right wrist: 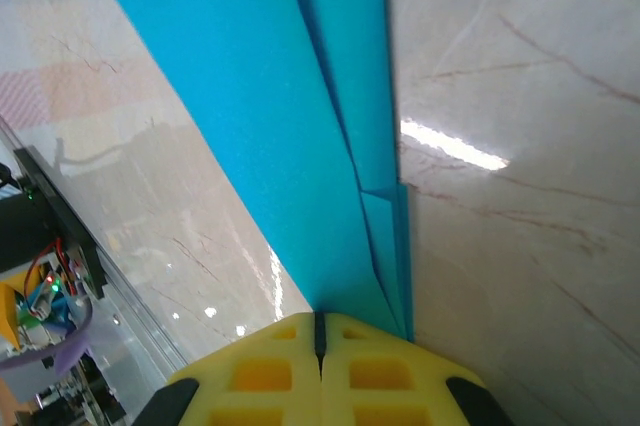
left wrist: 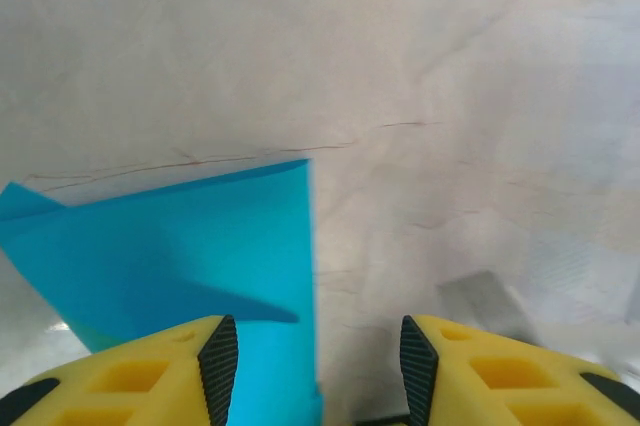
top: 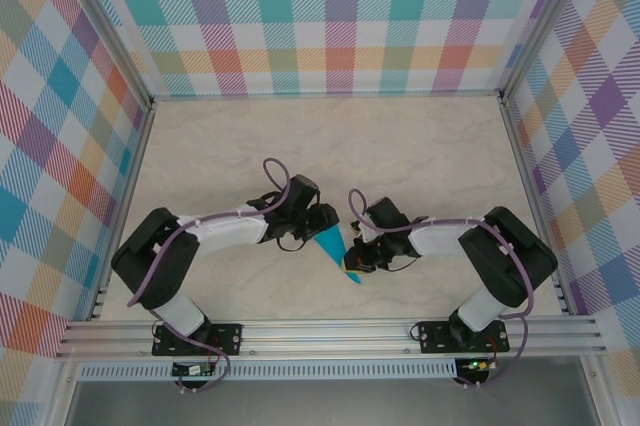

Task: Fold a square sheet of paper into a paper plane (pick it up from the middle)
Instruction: Fold the wing for the fifth time at the center of the table.

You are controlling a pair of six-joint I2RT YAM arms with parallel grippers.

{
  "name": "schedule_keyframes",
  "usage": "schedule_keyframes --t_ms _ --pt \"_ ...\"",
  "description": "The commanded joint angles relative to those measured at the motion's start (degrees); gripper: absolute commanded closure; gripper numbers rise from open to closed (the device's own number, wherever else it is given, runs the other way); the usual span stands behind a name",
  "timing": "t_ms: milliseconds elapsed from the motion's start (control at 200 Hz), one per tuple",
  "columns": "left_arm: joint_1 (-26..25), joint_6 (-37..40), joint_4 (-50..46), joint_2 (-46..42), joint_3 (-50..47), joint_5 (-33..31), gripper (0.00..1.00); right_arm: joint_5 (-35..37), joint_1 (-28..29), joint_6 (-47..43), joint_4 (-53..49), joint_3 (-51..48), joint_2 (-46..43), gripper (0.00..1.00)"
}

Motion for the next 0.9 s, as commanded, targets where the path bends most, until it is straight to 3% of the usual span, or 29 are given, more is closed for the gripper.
schedule_keyframes --t_ms 0,240,535,895 --pt "0.0 2.7 -0.1 -5.4 -1.7 -2.0 0.51 -0.3 -0.8 -6.4 -9.4 2.1 3.4 1.00" --pt "-1.8 2.1 12.5 -8.9 -11.9 -1.1 0.54 -2.1 -1.5 -7.7 -11.0 5.7 8.5 1.00" --pt "-5.0 4.2 21.9 -3.0 -13.4 -1.1 0.55 -2.0 -2.2 -7.7 -11.4 5.9 9.2 1.00" --pt "-4.5 5.4 22.7 2.5 -14.1 -4.5 0.55 -2.0 -2.7 -7.8 -11.7 5.1 9.5 1.00"
